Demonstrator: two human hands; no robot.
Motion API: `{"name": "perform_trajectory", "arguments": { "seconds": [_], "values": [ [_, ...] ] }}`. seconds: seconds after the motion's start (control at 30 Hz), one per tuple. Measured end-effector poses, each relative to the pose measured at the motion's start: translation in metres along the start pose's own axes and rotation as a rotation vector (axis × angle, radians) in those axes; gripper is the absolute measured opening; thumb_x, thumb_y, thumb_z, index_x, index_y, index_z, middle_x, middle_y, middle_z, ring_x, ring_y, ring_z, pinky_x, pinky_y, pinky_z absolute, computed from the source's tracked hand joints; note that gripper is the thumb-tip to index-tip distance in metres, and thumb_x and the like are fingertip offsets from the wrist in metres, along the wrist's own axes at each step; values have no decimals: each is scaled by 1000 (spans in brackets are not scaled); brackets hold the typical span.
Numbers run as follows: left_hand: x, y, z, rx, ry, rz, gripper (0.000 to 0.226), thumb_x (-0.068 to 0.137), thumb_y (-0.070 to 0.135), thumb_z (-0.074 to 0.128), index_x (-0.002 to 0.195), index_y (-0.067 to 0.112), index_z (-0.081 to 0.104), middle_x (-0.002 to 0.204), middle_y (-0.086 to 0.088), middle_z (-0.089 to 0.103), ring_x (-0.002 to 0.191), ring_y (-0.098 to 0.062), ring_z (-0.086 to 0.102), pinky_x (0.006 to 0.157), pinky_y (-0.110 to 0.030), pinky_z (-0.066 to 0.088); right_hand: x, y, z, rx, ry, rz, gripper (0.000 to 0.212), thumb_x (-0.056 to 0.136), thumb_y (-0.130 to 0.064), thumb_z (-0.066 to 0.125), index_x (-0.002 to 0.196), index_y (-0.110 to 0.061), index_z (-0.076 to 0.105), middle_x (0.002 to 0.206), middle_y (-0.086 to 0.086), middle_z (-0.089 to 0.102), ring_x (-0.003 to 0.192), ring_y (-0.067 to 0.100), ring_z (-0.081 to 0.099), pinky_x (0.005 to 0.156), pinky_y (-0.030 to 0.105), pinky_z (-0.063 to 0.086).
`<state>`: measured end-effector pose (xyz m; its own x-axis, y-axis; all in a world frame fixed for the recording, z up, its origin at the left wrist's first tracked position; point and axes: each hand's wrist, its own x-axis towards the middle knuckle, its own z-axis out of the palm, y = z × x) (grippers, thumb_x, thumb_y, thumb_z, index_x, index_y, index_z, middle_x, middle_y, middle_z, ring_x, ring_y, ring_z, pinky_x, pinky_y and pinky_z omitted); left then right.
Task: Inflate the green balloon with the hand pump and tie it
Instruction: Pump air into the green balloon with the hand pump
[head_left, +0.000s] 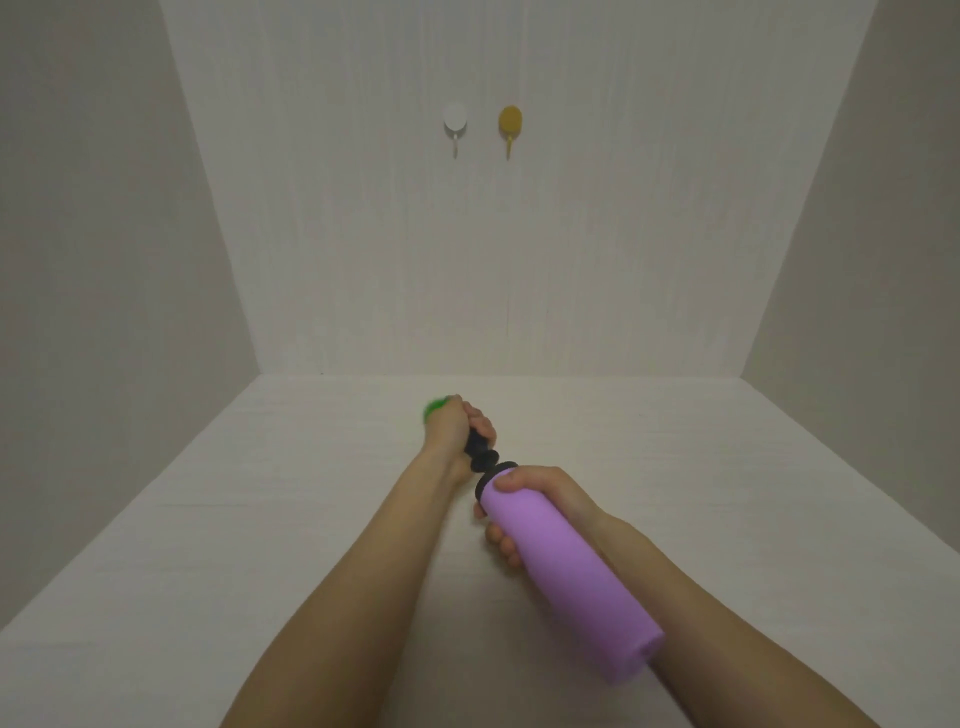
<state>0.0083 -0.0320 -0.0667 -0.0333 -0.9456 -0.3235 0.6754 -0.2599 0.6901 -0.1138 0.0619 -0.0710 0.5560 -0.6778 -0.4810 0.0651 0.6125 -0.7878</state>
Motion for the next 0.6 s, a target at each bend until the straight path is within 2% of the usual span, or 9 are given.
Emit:
{"name": "perform_trajectory", "arguments": {
  "seconds": [0.17,0.27,0.4,0.5,0.6],
  "values": [
    [4,13,-5,52,30,27,30,91,5,25,63,14,30,41,3,35,24,-7,29,33,-9,28,2,1,3,12,5,22,29,72,-27,58,86,-2,57,57,9,58,43,18,55,45,19,46],
    [9,33,-8,29,33,42,27,95,6,25,69,13,31,59,-2,43,24,-5,31,32,-9,29,-5,4,2,-1,-34,44,30,69,-29,59,86,-4,59,58,8,58,43,17,55,45,18,46],
    [1,9,-1,49,6,37,32,93,7,25,62,14,30,39,5,33,24,-7,28,33,-9,27,-3,0,4,3,8,16,31,70,-28,60,88,-3,56,56,9,57,42,18,55,44,19,46],
    [-2,1,2,54,-9,35,35,97,11,27,62,15,30,36,7,30,24,-6,28,33,-9,26,0,-2,8,8,20,-4,33,66,-29,60,86,-3,56,56,9,57,41,18,54,44,19,46],
    [4,23,-4,82,7,60,34,94,7,24,61,16,29,33,8,31,23,-5,28,33,-6,26,-4,3,9,6,-15,17,29,69,-27,60,86,-3,57,57,9,58,42,17,55,45,19,46]
  ]
}}
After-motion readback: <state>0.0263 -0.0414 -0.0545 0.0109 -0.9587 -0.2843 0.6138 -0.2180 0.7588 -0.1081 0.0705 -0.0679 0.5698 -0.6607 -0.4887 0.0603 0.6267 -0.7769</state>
